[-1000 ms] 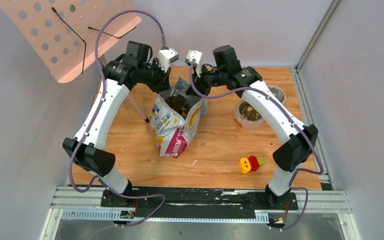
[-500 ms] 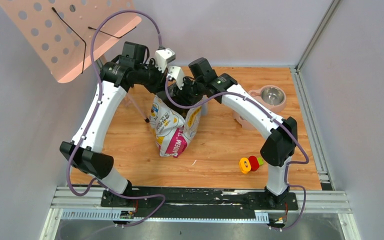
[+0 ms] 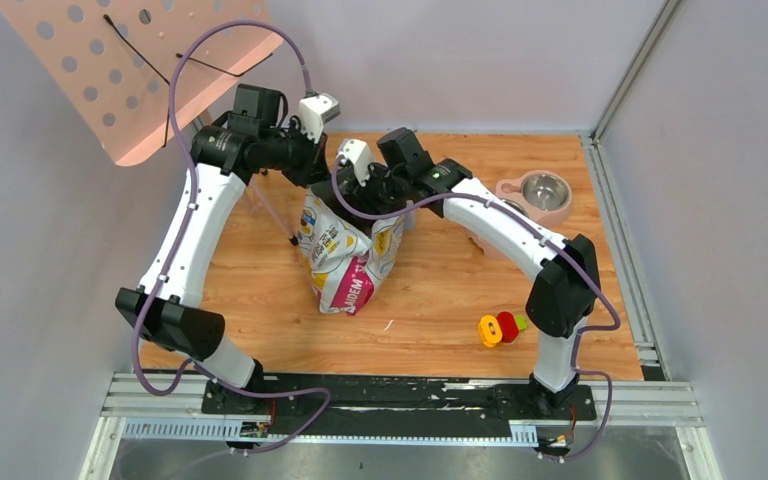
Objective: Serve the pet food
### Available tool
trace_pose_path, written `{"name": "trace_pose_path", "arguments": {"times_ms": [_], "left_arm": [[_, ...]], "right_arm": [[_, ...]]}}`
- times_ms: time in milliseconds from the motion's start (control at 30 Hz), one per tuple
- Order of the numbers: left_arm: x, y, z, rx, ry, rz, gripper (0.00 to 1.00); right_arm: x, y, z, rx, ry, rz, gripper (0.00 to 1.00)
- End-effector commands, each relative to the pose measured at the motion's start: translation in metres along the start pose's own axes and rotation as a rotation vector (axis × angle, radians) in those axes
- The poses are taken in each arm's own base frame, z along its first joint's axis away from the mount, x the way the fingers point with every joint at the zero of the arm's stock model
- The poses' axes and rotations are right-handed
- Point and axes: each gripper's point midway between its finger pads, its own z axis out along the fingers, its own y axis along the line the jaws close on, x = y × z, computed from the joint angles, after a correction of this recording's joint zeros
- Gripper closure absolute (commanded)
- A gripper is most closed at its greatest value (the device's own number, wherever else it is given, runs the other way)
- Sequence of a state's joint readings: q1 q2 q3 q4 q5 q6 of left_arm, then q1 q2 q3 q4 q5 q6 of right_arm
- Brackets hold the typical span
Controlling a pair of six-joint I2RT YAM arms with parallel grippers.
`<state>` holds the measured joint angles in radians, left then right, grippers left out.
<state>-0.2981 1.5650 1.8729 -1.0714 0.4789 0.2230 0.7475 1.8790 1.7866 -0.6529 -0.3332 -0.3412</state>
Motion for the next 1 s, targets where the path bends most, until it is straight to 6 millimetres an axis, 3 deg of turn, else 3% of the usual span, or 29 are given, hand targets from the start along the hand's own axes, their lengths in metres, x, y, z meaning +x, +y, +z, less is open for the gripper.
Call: {"name": "trace_pose_path", "arguments": {"times_ms": [0,233,533,800,967], "left_arm": [[-0.025,-0.019,-0.021,0.044,-0.109,0.017,1.00],[-0.030,-0.018,-0.018,0.053,-0.118,0.012,1.00],[-0.036,-0.013,-0.016,0.044,-0.125,0.029,1.00],[-0.035,-0.010,-0.014,0.037,-0.116,0.041,1.00],[-0.030,-0.011,-0.013,0.044,-0.102,0.042,1.00]], "right_arm": [[0.073,0.029,0.015,-0.085,0.248,0.190,1.00],[0.052,0.063,0.011,-0.307,0.225,0.332,1.00],[0.009,0.074,-0.023,-0.442,0.113,0.469,1.00],[-0.043,0.046,-0.053,-0.500,-0.045,0.588,1.00],[-0.059,0.025,-0.070,-0.517,-0.110,0.666,1.00]]}}
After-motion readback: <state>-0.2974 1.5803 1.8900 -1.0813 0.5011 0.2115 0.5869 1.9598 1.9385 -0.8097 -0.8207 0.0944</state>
